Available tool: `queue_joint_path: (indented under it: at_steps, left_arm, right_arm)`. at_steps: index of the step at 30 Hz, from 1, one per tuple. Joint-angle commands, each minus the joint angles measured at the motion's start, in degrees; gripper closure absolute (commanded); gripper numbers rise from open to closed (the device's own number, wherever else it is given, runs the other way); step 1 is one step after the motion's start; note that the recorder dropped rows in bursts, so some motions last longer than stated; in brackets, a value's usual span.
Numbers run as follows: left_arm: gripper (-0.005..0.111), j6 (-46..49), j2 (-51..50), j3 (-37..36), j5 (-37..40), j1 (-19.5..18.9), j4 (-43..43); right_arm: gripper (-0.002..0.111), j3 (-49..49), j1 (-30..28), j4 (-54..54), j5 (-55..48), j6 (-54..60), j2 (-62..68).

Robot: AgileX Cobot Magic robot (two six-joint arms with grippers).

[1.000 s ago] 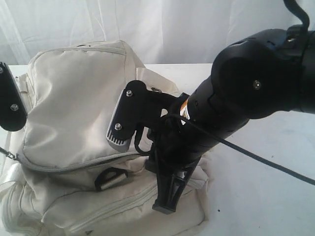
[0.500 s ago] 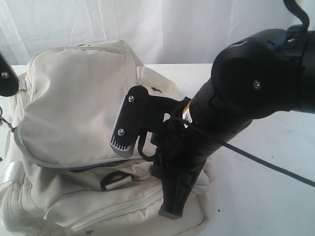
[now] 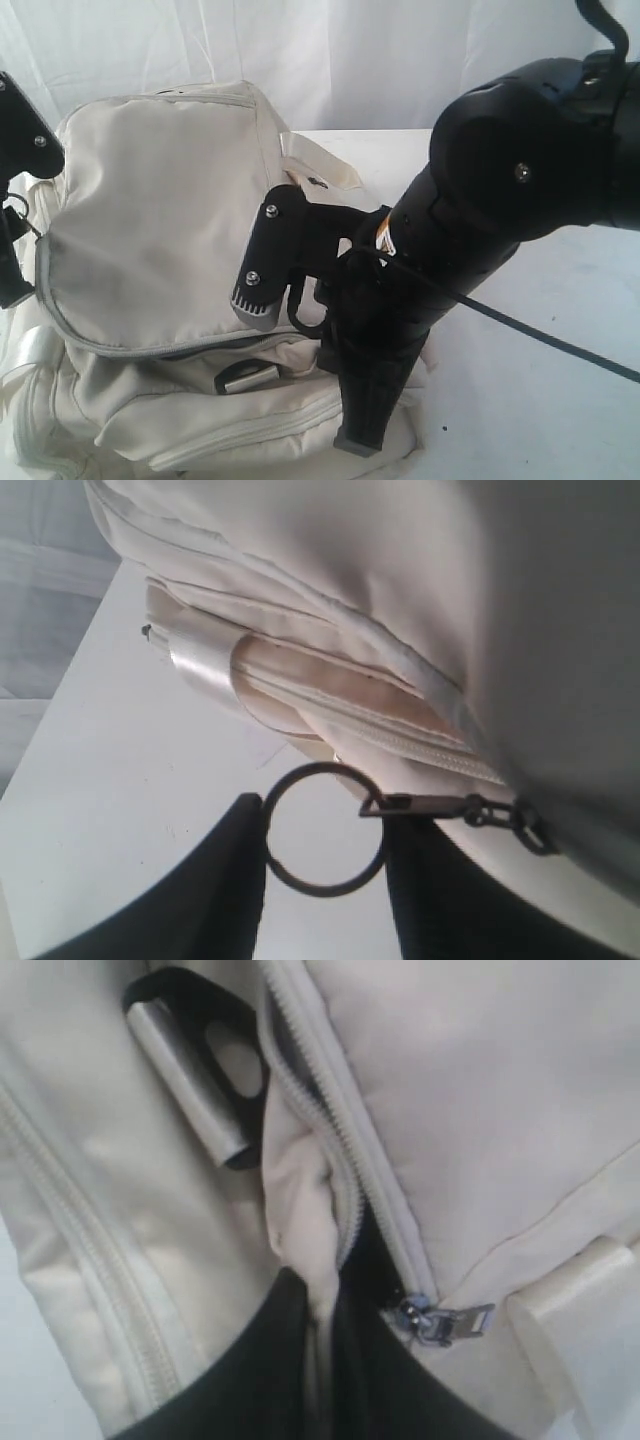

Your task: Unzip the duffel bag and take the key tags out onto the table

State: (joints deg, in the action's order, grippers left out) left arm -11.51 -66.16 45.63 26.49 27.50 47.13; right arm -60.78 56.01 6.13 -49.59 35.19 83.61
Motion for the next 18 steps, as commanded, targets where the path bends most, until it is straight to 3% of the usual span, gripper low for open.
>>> queue_joint_path:
  at_steps: [1, 12, 18]
  left_arm:
    - [0.107, -1.71, -2.72, 1.44, -3.01, -3.09, 1.93]
    - [0.107, -1.99, -8.12, 7.66, -6.41, -8.82, 2.43]
    - [0.107, -1.99, -9.43, 7.77, -10.04, -10.22, 2.69]
  right_arm:
    - [0.108, 0.28, -0.46, -0.78, -4.34, 0.49, -0.41]
    - [0.108, 0.28, -0.46, -2.87, -8.1, -0.15, -0.41]
    - [0.108, 0.28, -0.82, -14.74, -9.66, -9.91, -0.41]
